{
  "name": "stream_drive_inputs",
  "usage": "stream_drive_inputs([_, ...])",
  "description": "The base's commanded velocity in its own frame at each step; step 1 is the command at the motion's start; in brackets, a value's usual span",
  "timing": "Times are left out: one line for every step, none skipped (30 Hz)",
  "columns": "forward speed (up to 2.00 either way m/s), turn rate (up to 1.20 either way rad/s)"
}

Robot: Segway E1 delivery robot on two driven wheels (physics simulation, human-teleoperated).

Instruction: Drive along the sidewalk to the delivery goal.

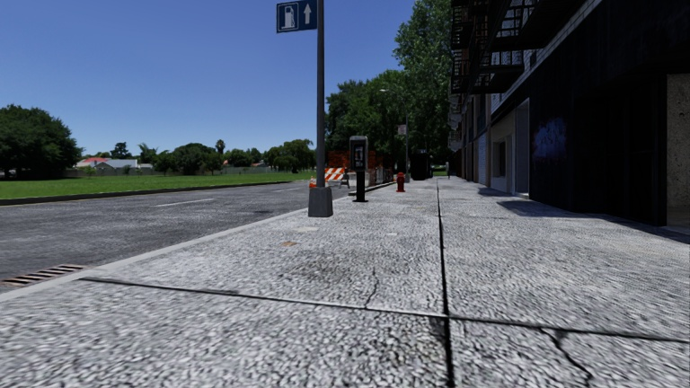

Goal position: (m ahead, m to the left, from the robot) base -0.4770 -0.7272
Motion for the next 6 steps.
stream_drive_inputs([0.00,0.00])
stream_drive_inputs([0.00,0.00])
stream_drive_inputs([0.00,0.00])
stream_drive_inputs([0.00,0.00])
stream_drive_inputs([0.00,0.00])
stream_drive_inputs([0.00,0.00])
